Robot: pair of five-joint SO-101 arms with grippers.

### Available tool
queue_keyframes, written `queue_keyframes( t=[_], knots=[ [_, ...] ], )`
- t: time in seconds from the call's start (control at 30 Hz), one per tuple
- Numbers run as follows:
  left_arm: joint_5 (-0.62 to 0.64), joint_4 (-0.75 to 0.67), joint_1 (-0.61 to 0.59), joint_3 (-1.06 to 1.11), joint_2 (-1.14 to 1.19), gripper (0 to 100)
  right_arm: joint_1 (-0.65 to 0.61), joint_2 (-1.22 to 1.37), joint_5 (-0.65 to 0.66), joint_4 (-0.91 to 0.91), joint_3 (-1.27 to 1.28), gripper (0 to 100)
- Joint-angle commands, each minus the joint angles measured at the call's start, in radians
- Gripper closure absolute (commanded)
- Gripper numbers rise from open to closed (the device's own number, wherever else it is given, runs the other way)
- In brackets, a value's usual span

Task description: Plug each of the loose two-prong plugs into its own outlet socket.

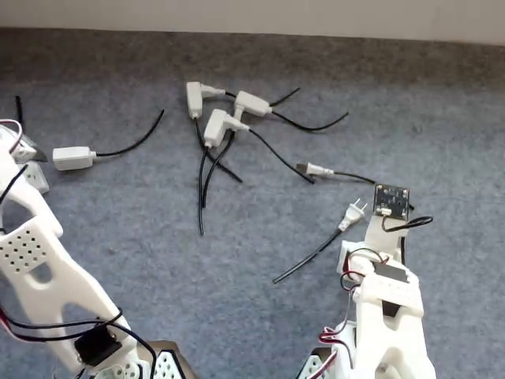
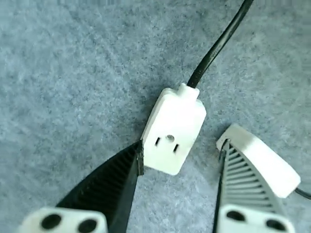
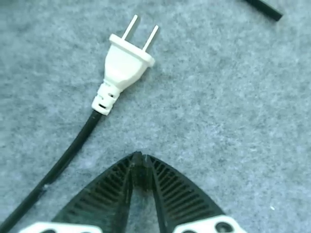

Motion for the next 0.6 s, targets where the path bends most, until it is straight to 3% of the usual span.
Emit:
queue_keyframes(
  t=[0.0, 0.17, 0.3, 0.43, 0.57],
  knots=[
    [-0.012, -0.058, -0.015, -0.008, 0.021, 75, -0.016, -0.008, -0.006, -0.016, -0.005, 99.2],
    [-0.017, -0.066, -0.047, -0.008, 0.039, 75, -0.016, -0.008, -0.006, -0.016, -0.005, 99.2],
    [-0.110, -0.081, -0.042, -0.008, 0.059, 75, -0.016, -0.008, -0.006, -0.016, -0.005, 99.2],
    [-0.124, -0.094, -0.042, -0.008, 0.096, 75, -0.016, -0.008, -0.006, -0.016, -0.005, 99.2],
    [-0.126, -0.095, -0.042, -0.008, 0.113, 87, -0.016, -0.008, -0.006, -0.016, -0.005, 99.2]
  ],
)
